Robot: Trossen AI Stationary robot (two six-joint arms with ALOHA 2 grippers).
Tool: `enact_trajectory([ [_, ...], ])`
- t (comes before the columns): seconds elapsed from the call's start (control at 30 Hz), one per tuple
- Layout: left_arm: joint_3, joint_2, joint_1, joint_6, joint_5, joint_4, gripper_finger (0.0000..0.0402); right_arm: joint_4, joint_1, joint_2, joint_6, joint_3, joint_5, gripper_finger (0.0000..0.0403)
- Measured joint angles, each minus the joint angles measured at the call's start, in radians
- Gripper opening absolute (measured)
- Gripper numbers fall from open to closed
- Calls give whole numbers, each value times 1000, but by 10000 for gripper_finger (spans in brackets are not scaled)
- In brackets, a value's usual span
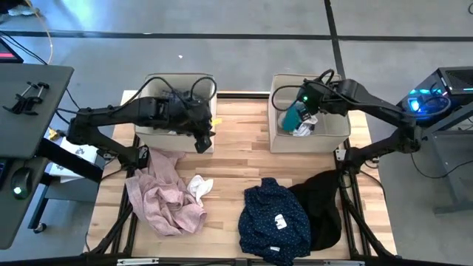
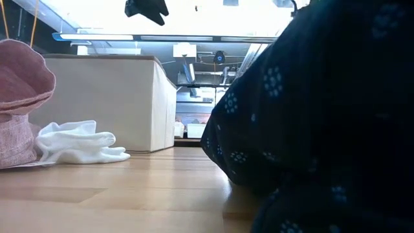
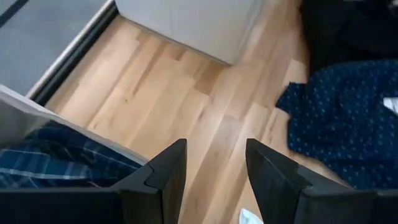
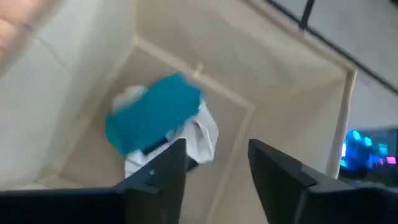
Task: Sort clothes
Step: Put the blue sock into the right laundry organizer, then put the white cloth into the right laundry organizer
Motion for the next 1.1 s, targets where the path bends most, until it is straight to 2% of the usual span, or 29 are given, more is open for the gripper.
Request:
enact_trajectory([
  [0.13, -50, -5, -55, -47, -18, 0, 151, 50, -9, -1, -21, -50, -84, 191],
  [0.3, -179, -7, -157, -137, -7, 9, 151, 195, 54, -1, -83, -92, -146, 194],
  [0.47, -328, -6, -260, -242, 106, 106, 151, 342, 130, -2, -160, -110, -152, 194],
  [0.57, -410, -6, -323, -251, 199, 184, 151, 391, 159, -2, -203, -110, -152, 194],
  [0.7, -517, -6, -393, -252, 207, 243, 151, 405, 175, -2, -242, -110, -151, 194],
  [0.9, -701, -5, -422, -401, 156, 402, 151, 407, 176, -2, -244, -110, -152, 194],
  [1.0, -793, -5, -414, -470, 215, 543, 143, 410, 184, -2, -244, -110, -175, 194],
  [1.1, -847, 4, -401, -502, 253, 618, 108, 432, 209, -2, -247, -110, -221, 194],
])
